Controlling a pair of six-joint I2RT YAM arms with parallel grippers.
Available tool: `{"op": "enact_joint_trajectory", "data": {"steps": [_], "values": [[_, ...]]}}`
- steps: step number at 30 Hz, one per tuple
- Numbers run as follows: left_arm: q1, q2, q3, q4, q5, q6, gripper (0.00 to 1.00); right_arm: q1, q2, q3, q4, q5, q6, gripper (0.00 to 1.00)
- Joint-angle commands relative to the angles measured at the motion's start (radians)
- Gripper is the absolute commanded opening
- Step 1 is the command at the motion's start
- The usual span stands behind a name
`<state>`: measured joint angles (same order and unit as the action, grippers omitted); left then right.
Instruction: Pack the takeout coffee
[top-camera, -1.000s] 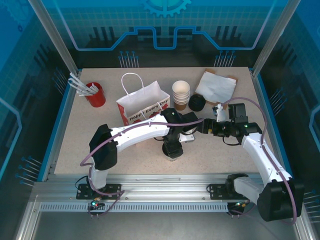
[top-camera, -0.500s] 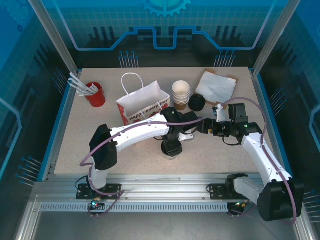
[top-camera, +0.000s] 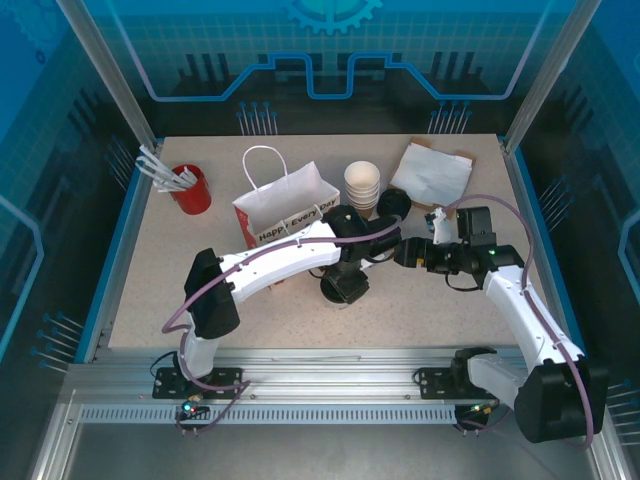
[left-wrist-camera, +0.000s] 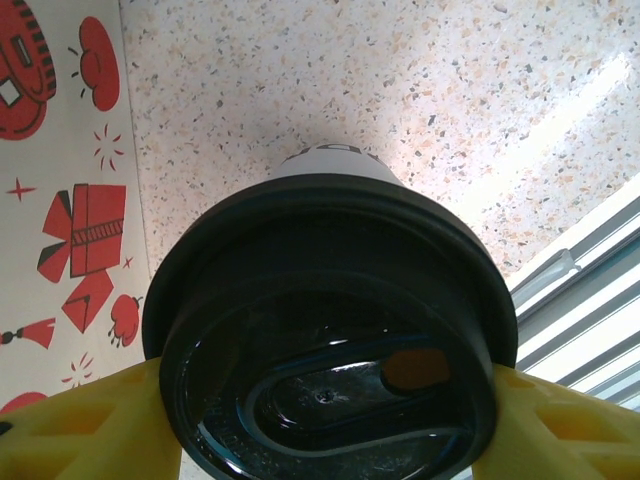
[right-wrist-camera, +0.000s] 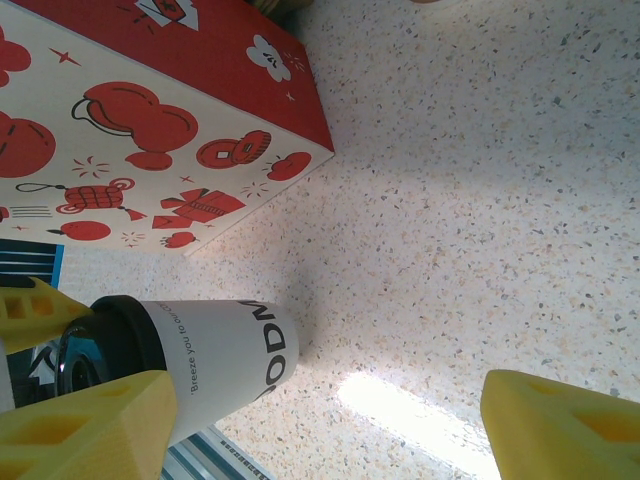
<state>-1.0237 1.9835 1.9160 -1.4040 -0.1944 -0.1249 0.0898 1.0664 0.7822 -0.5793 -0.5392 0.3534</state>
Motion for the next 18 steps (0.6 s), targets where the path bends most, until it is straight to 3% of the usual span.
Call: {"op": "enact_joint_trajectory", "data": {"steps": [1,10,18], "values": [[0.001,0.012,0.013,-0.041,-0.012,-0.069,0.52,-0.005,0.0,0.011,-0.025,-0.01,-0.016,0.81],[0.001,-0.006,0.007,-0.036,-0.007,-0.064,0.49,0.013,0.009,0.042,-0.037,0.006,-0.009,0.81],[0.0,-0.141,0.058,-0.03,0.139,0.077,0.48,0.028,-0.02,0.14,-0.079,0.142,-0.022,0.81]]}}
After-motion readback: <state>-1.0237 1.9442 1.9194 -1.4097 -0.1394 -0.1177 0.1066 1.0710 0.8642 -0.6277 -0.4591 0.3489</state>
